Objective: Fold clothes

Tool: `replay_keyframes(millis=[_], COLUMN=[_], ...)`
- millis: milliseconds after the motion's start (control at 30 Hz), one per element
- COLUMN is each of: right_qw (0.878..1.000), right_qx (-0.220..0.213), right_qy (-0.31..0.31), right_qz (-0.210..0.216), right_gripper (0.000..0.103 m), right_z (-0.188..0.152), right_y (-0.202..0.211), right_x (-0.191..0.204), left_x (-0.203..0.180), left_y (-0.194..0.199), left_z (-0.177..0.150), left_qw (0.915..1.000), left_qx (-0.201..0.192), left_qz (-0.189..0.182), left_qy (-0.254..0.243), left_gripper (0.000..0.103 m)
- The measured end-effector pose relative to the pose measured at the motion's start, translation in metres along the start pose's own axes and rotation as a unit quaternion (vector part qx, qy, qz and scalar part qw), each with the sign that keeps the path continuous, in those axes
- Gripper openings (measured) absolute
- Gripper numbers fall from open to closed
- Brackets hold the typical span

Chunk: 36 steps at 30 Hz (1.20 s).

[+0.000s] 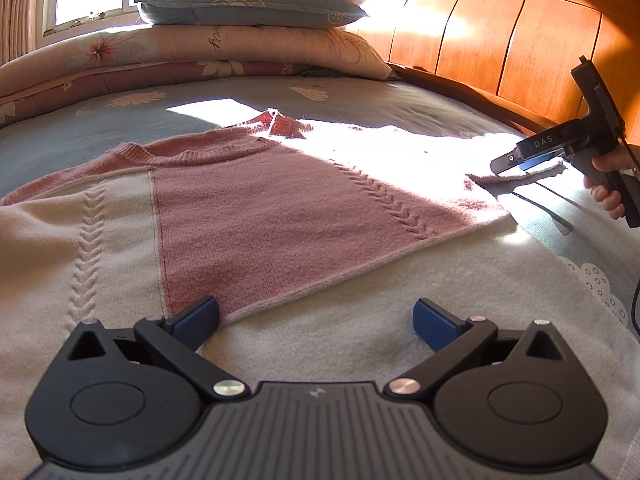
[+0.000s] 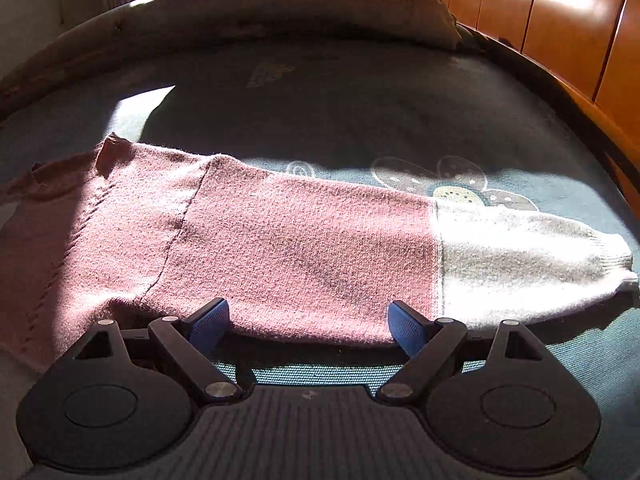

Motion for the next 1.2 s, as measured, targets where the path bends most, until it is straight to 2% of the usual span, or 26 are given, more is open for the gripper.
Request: replay_keyframes(millis=[67, 200, 433, 567, 867, 967, 1100, 1200], right_qw=[1.0, 1.0, 1.0, 0.998, 0.996, 0.994, 0.986, 0.98], right_qx=[-0.011, -0.014, -0.001, -0.004, 0.008, 0.012, 0.014, 0.009], right_qy=[-0.006, -0.008, -0.012, -0.05, -0.035, -0.033, -0.101, -0.164], right_qz=[-0.009, 0.023, 0.014, -0.03, -0.088, -0.106, -0.129, -0.112], right_gripper=[0.09, 0.09, 0.09, 0.09, 0.09, 0.093, 0.091, 0.089], right_z=[0.005, 0.011, -0.012, -0.003, 0.023, 0.031, 0.038, 0.041], right_y=[0.003, -0.001, 0.0, 0.007, -0.051, -0.069, -0.076, -0.064], right_x=[-0.003, 0.011, -0.013, -0.051, -0.071, -0.08, -0.117, -0.13], left_x=[0.0, 0.0, 0.0, 0.0, 0.001, 0.001, 0.001, 0.001], left_y=[0.0, 0.001, 0.001, 0.001, 0.001, 0.001, 0.001, 0.001], left_z=[0.0, 0.0, 0.0, 0.0, 0.0, 0.0, 0.0, 0.0], left_qw=[1.0, 1.0, 1.0, 1.0, 1.0, 1.0, 1.0, 1.0], left_qx=[0.0, 0.0, -0.001, 0.0, -0.001, -0.002, -0.003, -0.004], left_qz=[0.0, -0.001, -0.002, -0.001, -0.002, -0.004, -0.005, -0.005], left_qy=[0.0, 0.0, 0.0, 0.0, 0.002, 0.004, 0.005, 0.006], left_gripper=[0.102, 0.102, 0.102, 0.102, 0.102, 0.102, 0.102, 0.102])
Point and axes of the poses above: each gripper's, at about its wrist camera, not at the fingertips, and y roughly against the way its jaws point, x to its left, z to its top, the point moved 3 cm from there along -y, roughly the way its jaws point, and after that the axes turned 13 degrees about -z, right-handed, at the moved point
